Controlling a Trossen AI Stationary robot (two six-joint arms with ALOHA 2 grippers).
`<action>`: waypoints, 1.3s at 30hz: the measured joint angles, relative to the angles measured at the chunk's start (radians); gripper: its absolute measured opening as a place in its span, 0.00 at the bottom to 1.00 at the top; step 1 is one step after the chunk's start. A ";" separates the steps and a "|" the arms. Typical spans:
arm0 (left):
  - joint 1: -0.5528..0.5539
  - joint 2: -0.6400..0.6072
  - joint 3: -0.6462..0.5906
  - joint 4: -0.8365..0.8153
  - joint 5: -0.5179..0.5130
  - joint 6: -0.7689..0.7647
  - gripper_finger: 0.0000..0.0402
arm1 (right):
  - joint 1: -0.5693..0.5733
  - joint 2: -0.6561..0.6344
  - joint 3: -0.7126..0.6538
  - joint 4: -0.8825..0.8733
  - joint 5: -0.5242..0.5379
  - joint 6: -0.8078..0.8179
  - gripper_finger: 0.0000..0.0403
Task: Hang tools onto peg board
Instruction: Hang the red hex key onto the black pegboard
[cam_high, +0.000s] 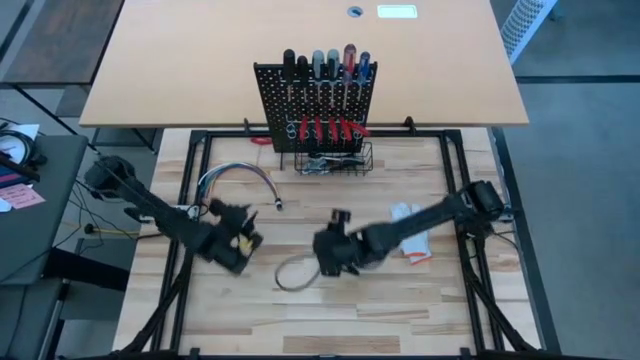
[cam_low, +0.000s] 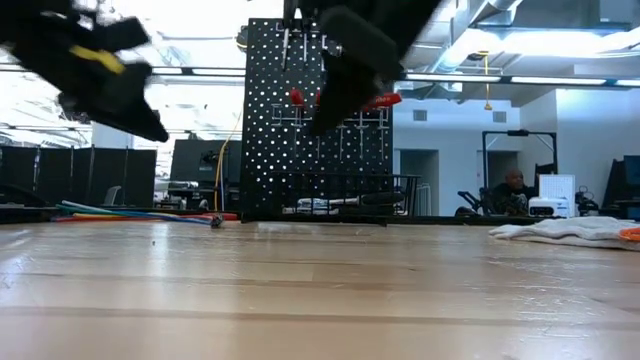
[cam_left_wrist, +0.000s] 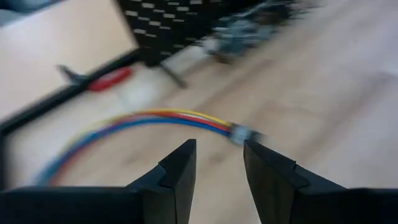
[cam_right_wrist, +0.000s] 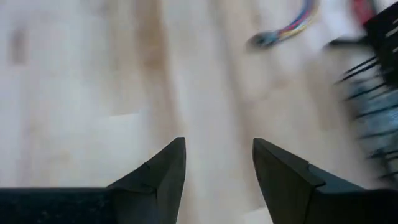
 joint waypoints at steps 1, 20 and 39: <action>0.055 -0.012 0.000 0.003 0.002 0.048 0.32 | 0.025 0.001 -0.039 0.039 0.000 0.048 0.47; 0.951 -0.025 -0.121 0.710 0.420 0.803 0.40 | 0.177 0.002 -0.244 0.437 0.009 0.168 0.46; 1.227 0.006 -0.229 0.974 0.652 0.877 0.41 | 0.164 0.002 -0.244 0.493 0.008 0.141 0.46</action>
